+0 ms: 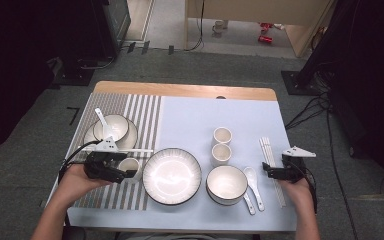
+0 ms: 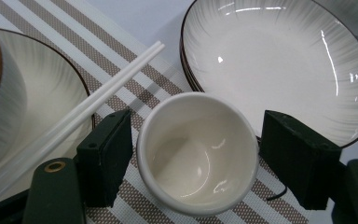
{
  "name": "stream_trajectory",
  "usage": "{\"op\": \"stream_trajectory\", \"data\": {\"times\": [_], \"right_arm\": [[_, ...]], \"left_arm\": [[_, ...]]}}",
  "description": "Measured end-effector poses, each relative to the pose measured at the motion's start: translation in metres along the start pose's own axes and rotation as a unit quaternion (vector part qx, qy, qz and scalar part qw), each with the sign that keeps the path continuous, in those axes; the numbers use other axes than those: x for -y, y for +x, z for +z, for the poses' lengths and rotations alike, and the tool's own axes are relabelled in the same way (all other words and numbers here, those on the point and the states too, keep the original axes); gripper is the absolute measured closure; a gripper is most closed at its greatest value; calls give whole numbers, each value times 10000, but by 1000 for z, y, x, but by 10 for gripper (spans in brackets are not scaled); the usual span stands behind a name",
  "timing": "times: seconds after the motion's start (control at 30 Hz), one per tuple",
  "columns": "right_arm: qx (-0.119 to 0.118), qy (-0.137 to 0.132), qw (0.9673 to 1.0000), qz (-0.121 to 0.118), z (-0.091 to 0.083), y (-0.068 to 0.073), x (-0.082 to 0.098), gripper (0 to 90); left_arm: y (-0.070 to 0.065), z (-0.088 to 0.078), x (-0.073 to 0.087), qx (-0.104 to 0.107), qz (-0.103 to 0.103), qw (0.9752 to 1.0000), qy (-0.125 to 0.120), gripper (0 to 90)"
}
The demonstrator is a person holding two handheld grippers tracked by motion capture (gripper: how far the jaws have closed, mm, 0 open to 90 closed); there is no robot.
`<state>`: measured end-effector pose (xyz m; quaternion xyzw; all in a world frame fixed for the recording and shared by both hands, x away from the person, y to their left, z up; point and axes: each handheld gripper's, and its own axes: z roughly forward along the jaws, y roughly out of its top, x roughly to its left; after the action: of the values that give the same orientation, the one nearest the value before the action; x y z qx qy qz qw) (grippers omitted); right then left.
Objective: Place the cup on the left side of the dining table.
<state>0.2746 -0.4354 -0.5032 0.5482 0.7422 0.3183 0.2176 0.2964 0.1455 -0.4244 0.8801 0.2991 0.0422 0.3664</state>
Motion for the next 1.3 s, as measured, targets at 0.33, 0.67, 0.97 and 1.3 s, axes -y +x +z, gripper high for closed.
{"op": "stream_trajectory", "data": {"times": [0.33, 0.67, 0.97, 1.3], "right_arm": [[1, 2, 10000, -1, 0, 0, 0, 112], [1, 0, 10000, 2, 0, 0, 0, 112], [9, 1, 10000, -2, 0, 0, 0, 112], [7, 5, 10000, 6, 0, 0, 0, 112]], "left_arm": [[-3, -15, -1, -4, -105, 9998, -195, 261], [0, -27, 4, -100, -85, 9996, -253, 261], [9, -39, 21, -256, -274, 9985, -387, 261], [16, -42, 41, -428, -314, 9975, -458, 261]]}}
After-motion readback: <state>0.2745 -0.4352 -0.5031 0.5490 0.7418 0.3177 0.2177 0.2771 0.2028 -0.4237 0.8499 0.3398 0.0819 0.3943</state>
